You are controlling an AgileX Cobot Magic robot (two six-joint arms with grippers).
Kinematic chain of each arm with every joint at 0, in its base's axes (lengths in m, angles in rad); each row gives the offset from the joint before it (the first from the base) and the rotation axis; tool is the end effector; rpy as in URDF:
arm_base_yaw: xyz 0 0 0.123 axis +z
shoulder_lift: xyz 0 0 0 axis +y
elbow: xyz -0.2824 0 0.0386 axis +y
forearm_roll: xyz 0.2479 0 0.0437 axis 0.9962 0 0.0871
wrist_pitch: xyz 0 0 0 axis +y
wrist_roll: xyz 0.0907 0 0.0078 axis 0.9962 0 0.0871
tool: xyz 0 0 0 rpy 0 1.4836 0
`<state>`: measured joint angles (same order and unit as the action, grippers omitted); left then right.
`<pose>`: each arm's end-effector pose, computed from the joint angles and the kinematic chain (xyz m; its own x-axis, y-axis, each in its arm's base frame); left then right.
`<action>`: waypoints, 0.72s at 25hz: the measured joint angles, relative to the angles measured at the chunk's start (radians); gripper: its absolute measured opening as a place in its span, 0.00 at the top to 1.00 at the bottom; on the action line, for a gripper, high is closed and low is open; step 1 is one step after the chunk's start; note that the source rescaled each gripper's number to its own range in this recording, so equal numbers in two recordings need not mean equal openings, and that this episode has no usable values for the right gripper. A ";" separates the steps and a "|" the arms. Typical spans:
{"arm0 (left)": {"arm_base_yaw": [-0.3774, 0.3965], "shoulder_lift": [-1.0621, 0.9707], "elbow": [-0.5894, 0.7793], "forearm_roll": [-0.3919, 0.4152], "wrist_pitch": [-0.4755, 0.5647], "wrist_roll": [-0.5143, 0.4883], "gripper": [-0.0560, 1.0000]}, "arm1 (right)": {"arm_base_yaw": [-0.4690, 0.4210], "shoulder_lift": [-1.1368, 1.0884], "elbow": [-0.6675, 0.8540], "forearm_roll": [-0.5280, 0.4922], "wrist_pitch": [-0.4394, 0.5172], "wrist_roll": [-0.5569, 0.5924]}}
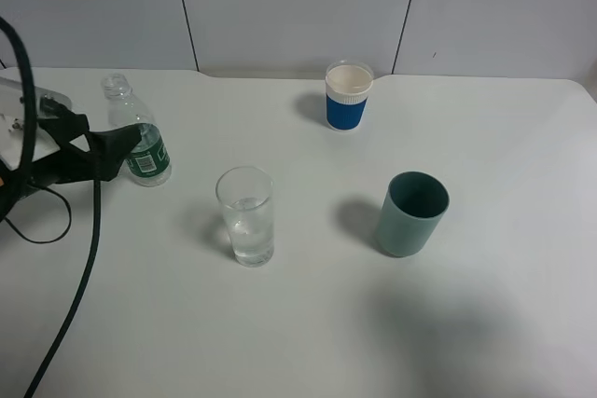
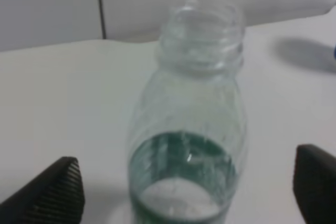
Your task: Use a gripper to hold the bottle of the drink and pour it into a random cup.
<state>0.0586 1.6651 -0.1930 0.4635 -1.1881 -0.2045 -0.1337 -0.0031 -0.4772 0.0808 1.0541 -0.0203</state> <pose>0.2153 -0.0252 0.1386 -0.2413 -0.0324 -0.9699 0.3444 0.9315 -0.1168 -0.0017 0.0067 0.2716 -0.4607 0.0818 -0.8838 0.0805 0.9955 0.0501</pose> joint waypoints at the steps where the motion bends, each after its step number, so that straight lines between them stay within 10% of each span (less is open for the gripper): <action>1: 0.000 -0.028 0.016 -0.015 0.016 -0.007 0.38 | 0.000 0.000 0.000 0.000 0.000 0.000; 9: 0.000 -0.254 0.048 -0.073 0.218 -0.076 0.38 | 0.000 0.000 0.000 0.000 0.000 0.000; 18: 0.000 -0.632 -0.048 -0.124 0.740 -0.155 0.38 | 0.000 0.000 0.000 0.000 0.000 0.000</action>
<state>0.0586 1.0331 -0.2412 0.3399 -0.4479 -0.3597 -0.1337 -0.0031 -0.4772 0.0808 1.0541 -0.0203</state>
